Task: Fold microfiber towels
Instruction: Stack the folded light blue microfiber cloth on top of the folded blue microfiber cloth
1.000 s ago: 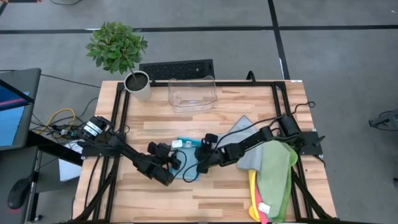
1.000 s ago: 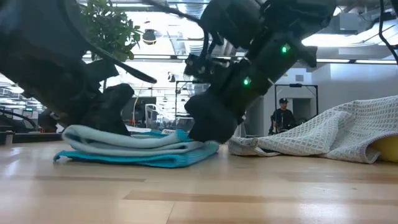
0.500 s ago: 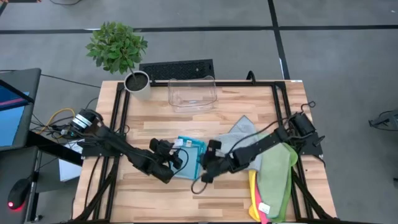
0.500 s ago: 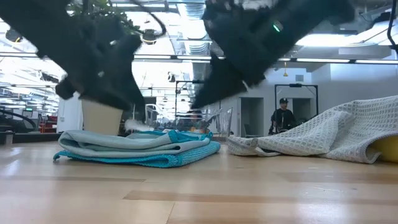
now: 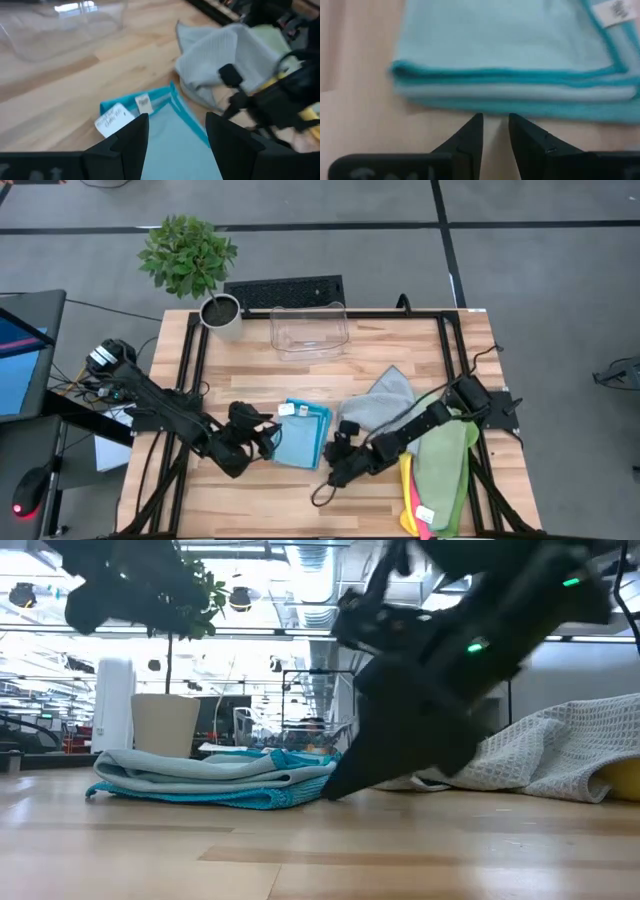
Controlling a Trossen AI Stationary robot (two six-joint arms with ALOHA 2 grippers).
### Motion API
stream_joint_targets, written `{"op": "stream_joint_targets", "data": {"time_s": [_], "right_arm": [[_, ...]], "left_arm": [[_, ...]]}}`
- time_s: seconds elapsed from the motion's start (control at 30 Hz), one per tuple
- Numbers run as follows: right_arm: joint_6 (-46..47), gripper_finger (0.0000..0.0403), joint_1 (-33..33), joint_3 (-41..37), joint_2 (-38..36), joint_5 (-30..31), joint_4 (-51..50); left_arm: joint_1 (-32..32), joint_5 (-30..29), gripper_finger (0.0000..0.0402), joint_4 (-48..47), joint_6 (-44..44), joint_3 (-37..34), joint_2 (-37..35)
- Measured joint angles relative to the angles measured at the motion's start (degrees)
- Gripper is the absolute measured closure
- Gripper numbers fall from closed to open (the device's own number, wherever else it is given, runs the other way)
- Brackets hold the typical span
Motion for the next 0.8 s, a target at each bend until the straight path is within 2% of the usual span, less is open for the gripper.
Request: {"op": "stream_joint_targets", "data": {"time_s": [0.23,0.43,0.63,0.8], "right_arm": [[-7.9,0.0285,-8.6,0.0,0.4,-5.4,4.1],[-13.8,0.0285,-14.9,0.5,0.7,-9.9,13.8],[-17.7,0.0285,-18.7,7.5,6.1,-17.6,19.2],[-20.6,0.0285,-20.6,14.7,8.3,-17.8,14.7]], "left_arm": [[-2.2,-3.5,0.0213,-0.4,2.8,0.0,-4.5],[-2.4,-4.2,0.0212,-0.5,5.1,0.0,-5.8],[-2.4,-6.7,0.0212,-2.4,6.0,0.0,-6.2],[-2.3,-4.0,0.0212,-6.4,1.5,0.0,-6.4]]}}
